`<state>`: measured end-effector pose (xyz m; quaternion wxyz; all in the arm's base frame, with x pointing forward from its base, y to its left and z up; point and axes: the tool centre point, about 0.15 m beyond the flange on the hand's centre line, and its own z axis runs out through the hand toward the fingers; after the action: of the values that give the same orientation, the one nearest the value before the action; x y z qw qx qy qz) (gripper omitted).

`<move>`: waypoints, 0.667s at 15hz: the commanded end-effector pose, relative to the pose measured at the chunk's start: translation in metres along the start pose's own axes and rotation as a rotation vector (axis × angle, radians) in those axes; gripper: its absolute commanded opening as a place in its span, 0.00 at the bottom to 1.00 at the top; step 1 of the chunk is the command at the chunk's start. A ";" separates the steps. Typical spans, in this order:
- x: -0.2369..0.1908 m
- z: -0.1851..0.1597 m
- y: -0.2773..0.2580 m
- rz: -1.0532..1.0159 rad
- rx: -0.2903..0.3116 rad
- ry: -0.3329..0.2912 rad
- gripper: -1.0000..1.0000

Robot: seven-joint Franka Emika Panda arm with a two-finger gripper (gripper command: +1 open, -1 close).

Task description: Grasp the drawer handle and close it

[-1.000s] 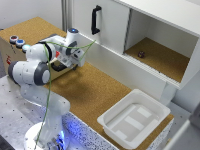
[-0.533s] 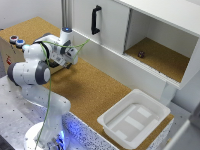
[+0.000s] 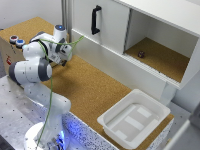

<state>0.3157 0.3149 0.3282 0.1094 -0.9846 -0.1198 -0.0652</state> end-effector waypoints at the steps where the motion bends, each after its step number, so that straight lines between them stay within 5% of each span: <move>1: 0.008 -0.024 0.010 0.050 -0.090 -0.008 0.00; 4: 0.006 -0.049 0.007 0.021 -0.135 -0.033 0.00; 5: 0.009 -0.049 0.004 0.014 -0.167 -0.086 1.00; 6: 0.013 -0.042 0.009 0.054 -0.180 -0.145 1.00; 10: 0.013 -0.042 0.009 0.054 -0.180 -0.145 1.00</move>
<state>0.3112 0.2907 0.3588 0.0690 -0.9909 -0.1017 -0.0551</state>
